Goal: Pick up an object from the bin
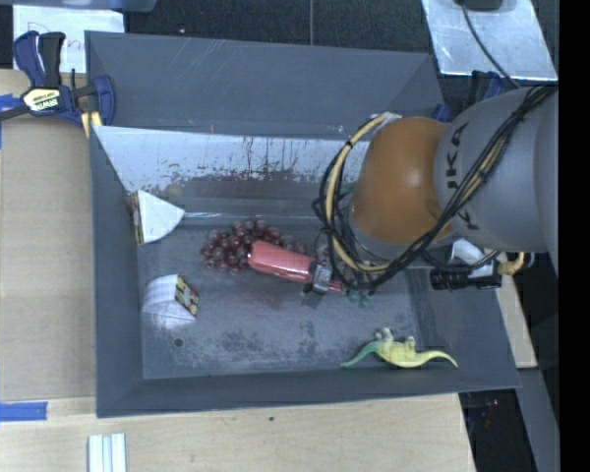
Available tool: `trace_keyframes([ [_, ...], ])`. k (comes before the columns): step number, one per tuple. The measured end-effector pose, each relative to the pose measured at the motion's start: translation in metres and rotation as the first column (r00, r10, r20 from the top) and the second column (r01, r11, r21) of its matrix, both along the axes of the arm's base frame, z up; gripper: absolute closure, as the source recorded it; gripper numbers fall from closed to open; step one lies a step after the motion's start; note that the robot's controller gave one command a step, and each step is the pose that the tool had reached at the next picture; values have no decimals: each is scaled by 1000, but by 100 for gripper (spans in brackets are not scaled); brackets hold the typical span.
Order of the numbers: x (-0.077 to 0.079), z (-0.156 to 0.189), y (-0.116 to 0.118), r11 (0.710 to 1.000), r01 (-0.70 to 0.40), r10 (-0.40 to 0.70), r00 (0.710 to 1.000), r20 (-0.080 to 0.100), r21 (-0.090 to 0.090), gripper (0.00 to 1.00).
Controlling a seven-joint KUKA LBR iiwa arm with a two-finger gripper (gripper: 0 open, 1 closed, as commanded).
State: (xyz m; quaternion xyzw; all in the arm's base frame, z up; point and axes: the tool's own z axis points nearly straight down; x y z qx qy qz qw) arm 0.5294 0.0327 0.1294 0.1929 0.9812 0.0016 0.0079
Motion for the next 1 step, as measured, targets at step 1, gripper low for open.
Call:
trace_keyframes([
  [1,0,28,0,1000,-2,2,1000,1,0,100],
])
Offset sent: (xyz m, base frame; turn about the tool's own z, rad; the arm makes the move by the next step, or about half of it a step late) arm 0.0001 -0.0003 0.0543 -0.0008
